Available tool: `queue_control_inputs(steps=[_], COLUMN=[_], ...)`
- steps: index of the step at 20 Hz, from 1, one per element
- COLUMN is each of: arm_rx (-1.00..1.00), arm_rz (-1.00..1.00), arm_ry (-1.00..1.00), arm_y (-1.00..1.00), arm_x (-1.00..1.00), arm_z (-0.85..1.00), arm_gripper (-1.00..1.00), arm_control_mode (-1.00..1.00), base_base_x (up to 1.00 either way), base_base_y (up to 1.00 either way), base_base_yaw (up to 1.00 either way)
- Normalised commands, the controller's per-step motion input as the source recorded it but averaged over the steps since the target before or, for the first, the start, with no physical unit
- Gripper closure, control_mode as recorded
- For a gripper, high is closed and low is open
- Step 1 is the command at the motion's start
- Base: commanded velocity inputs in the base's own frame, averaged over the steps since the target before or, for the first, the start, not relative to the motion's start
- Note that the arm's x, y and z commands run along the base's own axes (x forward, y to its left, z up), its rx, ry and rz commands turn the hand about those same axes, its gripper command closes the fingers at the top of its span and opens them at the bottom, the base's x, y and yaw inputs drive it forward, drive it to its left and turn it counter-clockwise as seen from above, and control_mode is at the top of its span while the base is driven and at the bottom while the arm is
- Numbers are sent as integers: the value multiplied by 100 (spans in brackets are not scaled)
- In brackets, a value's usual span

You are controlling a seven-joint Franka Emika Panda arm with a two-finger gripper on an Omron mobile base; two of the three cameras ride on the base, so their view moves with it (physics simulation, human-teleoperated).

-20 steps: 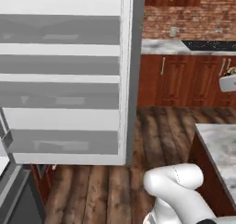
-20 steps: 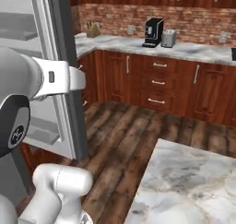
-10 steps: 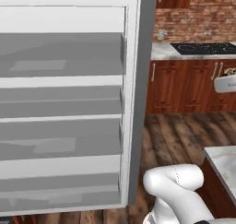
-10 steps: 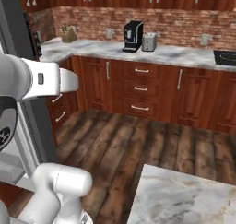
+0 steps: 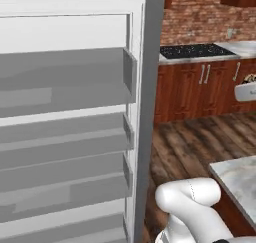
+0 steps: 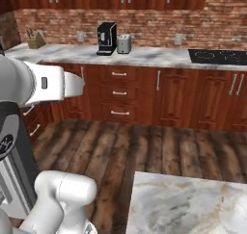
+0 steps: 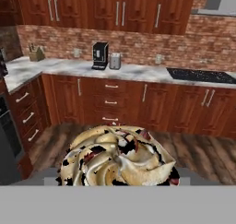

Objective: Take the cupcake and donut from the fridge and place them on the empty tray on the dining counter.

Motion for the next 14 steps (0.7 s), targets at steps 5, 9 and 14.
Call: queue_control_inputs(steps=[5, 9, 14], arm_rx=[0, 0, 0], arm_rz=[0, 0, 0], arm_ry=[0, 0, 0], arm_y=[0, 0, 0], arm_x=[0, 0, 0], arm_z=[0, 0, 0], arm_gripper=[100, 100, 100], arm_control_mode=[100, 100, 100], base_base_x=[-87, -100, -100], base_base_y=[24, 7, -89], base_base_yaw=[-82, -68, -33])
